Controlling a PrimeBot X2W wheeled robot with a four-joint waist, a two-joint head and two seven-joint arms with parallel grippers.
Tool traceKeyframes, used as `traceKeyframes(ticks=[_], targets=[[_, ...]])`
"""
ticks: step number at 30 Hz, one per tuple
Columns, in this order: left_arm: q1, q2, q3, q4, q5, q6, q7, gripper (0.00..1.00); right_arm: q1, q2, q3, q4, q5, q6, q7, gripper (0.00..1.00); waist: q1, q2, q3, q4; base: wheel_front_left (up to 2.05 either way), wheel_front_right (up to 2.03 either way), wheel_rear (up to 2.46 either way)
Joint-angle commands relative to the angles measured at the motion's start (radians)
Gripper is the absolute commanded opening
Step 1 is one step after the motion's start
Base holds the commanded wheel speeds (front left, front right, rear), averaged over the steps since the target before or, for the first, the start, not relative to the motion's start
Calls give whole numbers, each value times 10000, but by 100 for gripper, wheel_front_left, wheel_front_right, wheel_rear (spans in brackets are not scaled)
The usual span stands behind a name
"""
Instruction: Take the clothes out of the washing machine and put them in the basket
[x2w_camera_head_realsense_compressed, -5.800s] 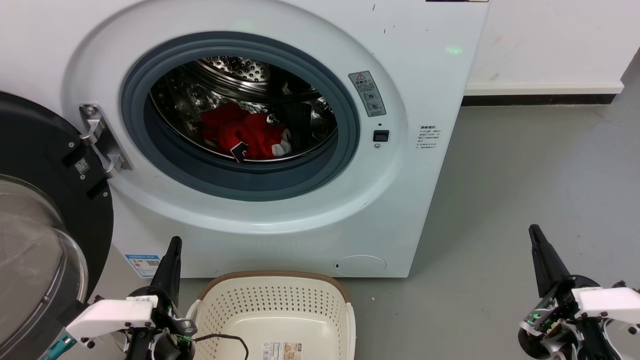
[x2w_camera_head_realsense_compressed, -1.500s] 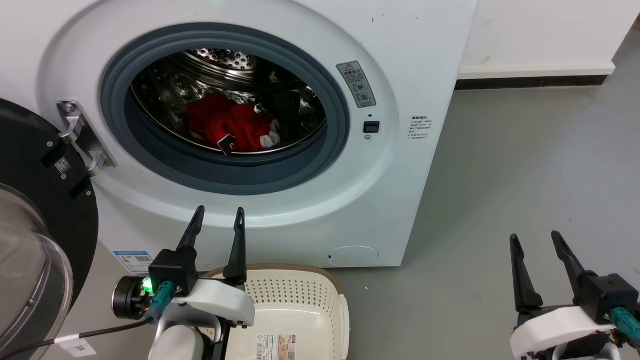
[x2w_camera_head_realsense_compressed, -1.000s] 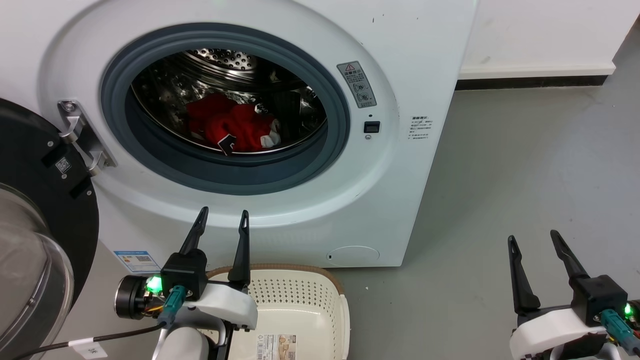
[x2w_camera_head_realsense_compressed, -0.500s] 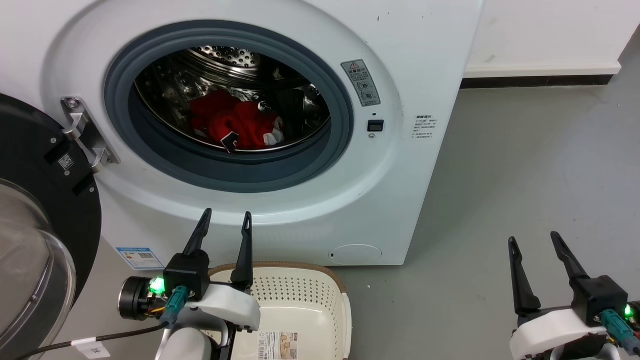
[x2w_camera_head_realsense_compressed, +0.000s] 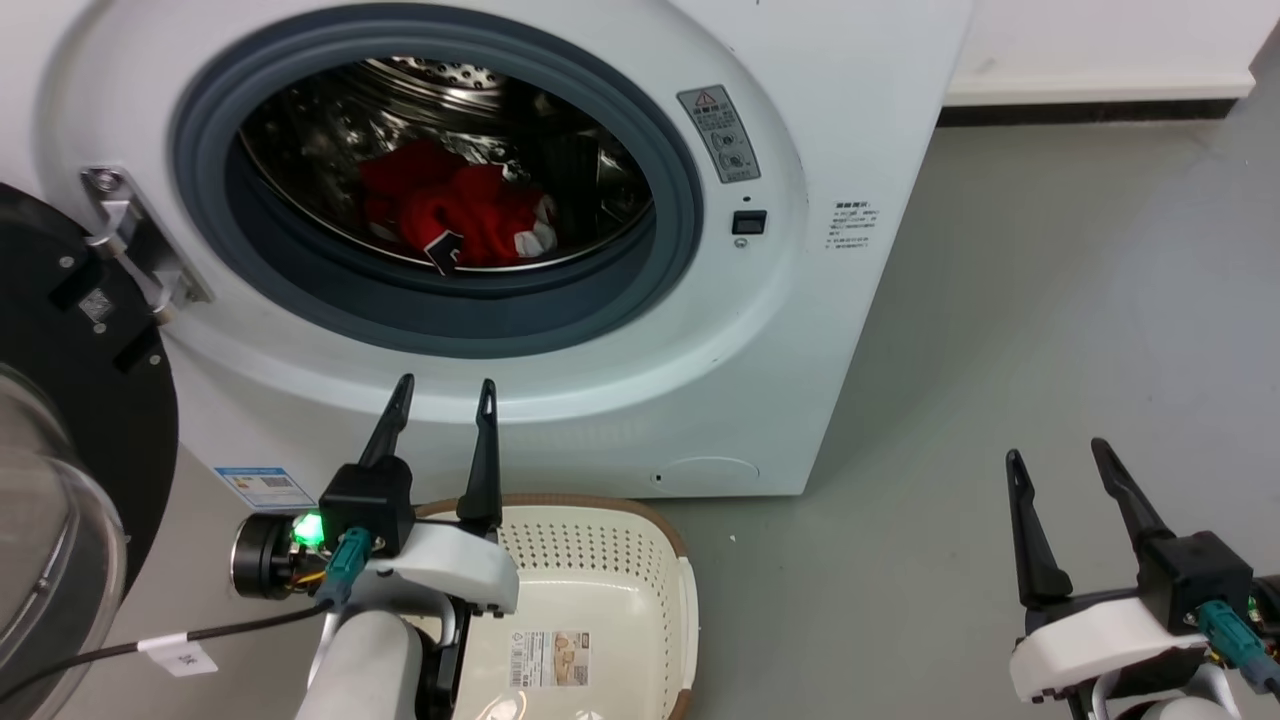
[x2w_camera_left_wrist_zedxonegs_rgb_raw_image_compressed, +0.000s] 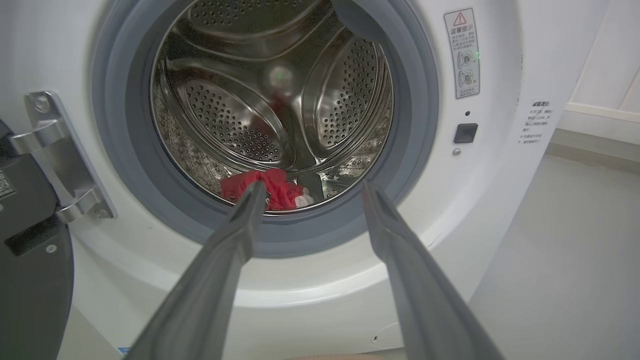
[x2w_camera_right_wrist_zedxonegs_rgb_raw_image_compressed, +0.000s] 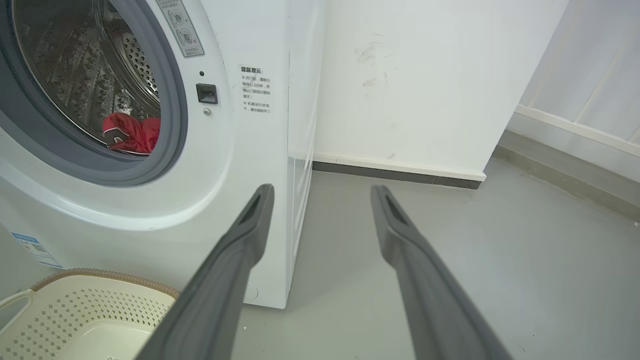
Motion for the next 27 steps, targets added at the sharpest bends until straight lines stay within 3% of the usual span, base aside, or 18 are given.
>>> traceKeyframes(ticks=[1,12,27], targets=[[-205,-5,30,64,-48,52,-27,100,-183,15,18,-34,25,-7,-23,100,0,0,208,-142,0,0,0],[-2045,313,490,1013,98,247,-27,100,-889,18,137,234,327,-7,-374,100,0,0,1659,-600,0,0,0],[-5796,1635,952,3880,150,98,32,100,-1964,18,598,792,672,-7,-817,100,0,0,3347,-1138,0,0,0]])
